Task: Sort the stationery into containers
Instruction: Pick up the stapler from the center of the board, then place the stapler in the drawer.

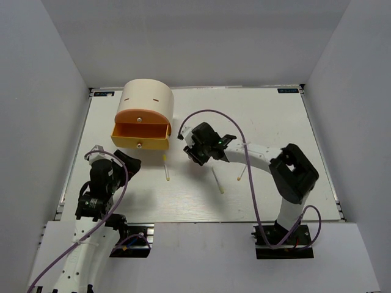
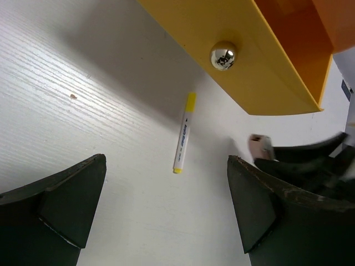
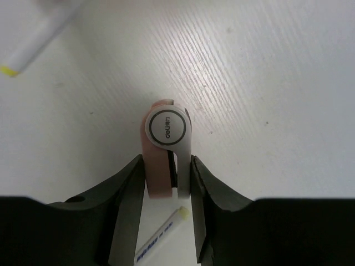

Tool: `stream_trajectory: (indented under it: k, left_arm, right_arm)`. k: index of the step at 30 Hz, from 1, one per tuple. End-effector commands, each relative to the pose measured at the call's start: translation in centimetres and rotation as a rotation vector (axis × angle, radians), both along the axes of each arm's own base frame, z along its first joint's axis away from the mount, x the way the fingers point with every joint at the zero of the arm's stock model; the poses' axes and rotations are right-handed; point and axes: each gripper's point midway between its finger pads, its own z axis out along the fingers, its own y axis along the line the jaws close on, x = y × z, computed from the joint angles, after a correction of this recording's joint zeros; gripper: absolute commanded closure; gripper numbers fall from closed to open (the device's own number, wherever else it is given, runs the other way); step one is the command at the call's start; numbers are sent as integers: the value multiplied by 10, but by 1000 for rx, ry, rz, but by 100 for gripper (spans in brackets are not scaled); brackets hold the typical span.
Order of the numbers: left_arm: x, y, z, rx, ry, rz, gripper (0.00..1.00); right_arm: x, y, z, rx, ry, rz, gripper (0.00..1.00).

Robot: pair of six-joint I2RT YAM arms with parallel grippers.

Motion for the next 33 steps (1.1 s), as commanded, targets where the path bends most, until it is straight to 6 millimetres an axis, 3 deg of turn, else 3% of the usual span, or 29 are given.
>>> stream_trajectory:
  k: [1,4,8,10,11,12,13,15,16,18,21,24,25,27,28,30,33]
  left_arm:
    - [2,-3,-2,-17,-13,-9,0]
    - [2,-5,-5,-22,-12,-18,0]
    - [3,-7,-9,-27,-13,-26,0]
    - [3,-6,-13,-26,-4,-26,0]
    - [3,-6,-13,-26,-4,-26,0]
    - [4,-7,-11,-27,-13,-26,0]
    - [4,-8,-11,-32,-13,-34,0]
    - [3,-8,-13,-40,-12,-29,0]
    - [3,-8,-13,-40,-12,-29,0]
    - [2,-10,-11,-45,-21,-37,0]
    - [1,-10,-11,-55,-30,-32,0]
    - [-1,-10,-14,-72,-22,-22,0]
    - [-1,-10,-12,-73,-31,-23,0]
    - [-1,-10,-12,-73,-31,-23,0]
    - [-1,-10,-12,-73,-31,-23,0]
    - [-1,-10,-10,-74,-40,-23,0]
    - [-1,-10,-10,-74,-40,-23,0]
  right_arm:
    - [-11,12,69,143,-85,116,70]
    - [-16,11,105,191,-150,167,73]
    - [-21,24,164,302,-267,251,73]
    - [-20,31,178,323,-302,279,73]
    - [-16,41,197,364,-353,298,73]
    - [-15,46,200,372,-371,310,71]
    - [-13,56,216,412,-414,321,71]
    - [-13,72,219,428,-421,353,71]
    - [-10,79,232,457,-454,361,70]
    - [-9,94,233,465,-474,384,68]
    - [-2,115,249,510,-555,405,67]
    - [3,132,248,508,-577,415,65]
    - [6,137,237,493,-568,411,65]
    - [16,141,241,487,-610,385,64]
    - [17,148,231,476,-603,382,64]
    - [27,150,235,472,-638,345,60]
    - [33,157,225,457,-631,333,55]
